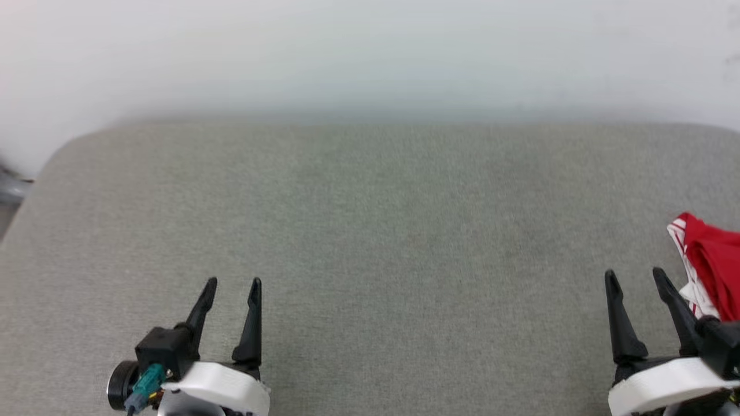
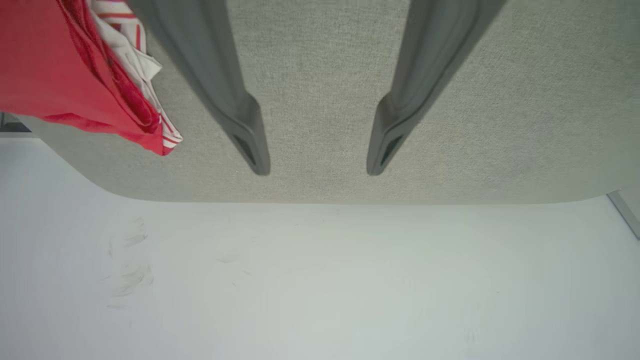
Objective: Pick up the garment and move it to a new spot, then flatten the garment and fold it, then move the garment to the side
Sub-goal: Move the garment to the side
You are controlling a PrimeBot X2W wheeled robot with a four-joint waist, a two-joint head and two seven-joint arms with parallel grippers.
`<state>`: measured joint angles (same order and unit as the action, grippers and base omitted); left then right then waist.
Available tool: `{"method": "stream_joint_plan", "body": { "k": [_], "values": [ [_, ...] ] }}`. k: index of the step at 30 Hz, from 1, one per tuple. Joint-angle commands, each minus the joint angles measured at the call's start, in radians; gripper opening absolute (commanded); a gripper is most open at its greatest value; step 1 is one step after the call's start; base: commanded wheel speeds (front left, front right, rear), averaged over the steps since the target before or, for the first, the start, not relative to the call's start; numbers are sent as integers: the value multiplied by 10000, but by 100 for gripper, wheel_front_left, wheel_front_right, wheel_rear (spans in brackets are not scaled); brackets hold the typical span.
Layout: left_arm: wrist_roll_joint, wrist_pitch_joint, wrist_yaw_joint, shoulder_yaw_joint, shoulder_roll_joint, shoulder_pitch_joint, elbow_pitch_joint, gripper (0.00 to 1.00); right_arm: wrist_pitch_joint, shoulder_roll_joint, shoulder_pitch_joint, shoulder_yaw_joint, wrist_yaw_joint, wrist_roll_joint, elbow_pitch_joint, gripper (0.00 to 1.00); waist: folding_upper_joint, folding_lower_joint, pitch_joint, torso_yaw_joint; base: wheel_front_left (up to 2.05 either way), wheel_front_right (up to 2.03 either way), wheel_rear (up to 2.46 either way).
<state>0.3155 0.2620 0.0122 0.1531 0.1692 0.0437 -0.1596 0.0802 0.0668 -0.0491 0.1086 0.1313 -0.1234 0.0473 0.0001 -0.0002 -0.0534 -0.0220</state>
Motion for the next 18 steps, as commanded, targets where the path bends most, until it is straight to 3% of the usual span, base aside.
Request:
{"method": "stream_joint_plan", "body": {
  "k": [1, 9, 18],
  "values": [
    [-43, 37, 31, 7, -23, -138, -17, 100, -24, -25, -111, 10, -12, 17, 104, 100, -1, 2, 317, -183, 0, 0, 0],
    [-122, 30, 95, -95, -69, -624, 27, 100, -755, -133, -1205, 134, -10, 211, 1430, 100, -1, 2, 749, -168, 0, 0, 0],
    [-195, 31, 118, -250, -136, -594, -80, 100, -926, -174, -1307, 21, -10, 189, 1766, 100, -1, 2, 789, -151, 0, 0, 0]
  ]
}}
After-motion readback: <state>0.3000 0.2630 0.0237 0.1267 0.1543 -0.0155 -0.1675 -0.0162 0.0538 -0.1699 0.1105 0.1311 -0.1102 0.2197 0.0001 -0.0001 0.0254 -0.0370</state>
